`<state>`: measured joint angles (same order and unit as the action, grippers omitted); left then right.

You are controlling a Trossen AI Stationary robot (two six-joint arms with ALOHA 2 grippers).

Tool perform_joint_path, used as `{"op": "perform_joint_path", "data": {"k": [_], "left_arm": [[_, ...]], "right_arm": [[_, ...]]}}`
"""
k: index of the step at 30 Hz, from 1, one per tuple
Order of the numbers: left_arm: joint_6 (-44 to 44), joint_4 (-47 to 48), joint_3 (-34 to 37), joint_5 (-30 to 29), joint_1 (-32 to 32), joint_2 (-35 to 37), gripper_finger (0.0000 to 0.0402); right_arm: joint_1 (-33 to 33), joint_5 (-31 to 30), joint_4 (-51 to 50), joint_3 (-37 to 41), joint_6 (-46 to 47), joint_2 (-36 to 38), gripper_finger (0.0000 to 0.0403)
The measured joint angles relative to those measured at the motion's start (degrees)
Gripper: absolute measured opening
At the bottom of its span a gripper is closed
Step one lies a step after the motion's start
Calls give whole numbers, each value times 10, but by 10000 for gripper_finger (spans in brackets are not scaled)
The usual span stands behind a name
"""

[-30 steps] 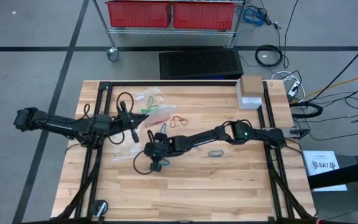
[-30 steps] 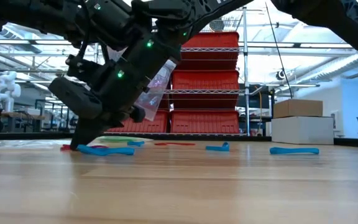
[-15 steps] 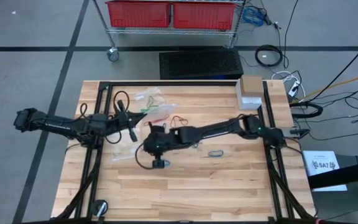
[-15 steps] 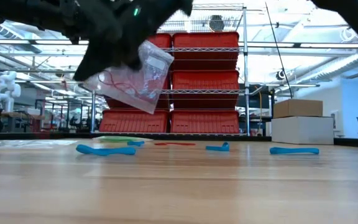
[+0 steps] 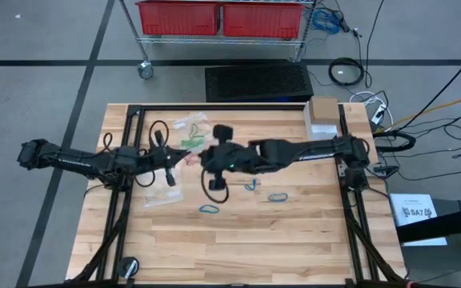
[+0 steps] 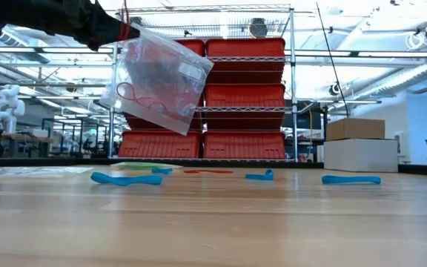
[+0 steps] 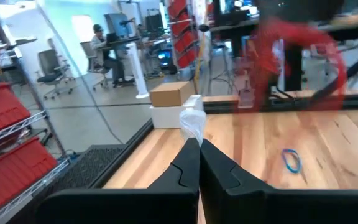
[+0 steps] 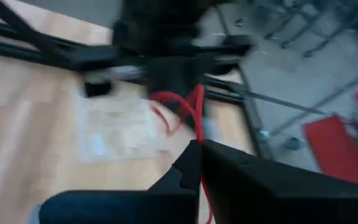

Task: Sort rubber bands
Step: Put the red rubber band into the open transparent zip bag

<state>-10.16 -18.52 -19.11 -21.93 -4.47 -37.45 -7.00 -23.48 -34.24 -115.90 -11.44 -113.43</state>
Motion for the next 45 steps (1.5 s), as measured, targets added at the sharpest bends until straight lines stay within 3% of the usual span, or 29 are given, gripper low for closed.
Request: {"op": "perform_joint_path", "data": {"k": [8, 28, 45], "left_arm": [[-13, 10, 0, 7, 0, 0, 0], [-12, 9, 0, 7, 0, 0, 0], [-13, 13, 0, -26, 0, 0, 0]], "right_arm": [[21, -70, -23, 0, -19, 26, 0], [21, -69, -69, 1, 18, 25, 0], [7, -127, -75, 1, 79, 24, 0]]}}
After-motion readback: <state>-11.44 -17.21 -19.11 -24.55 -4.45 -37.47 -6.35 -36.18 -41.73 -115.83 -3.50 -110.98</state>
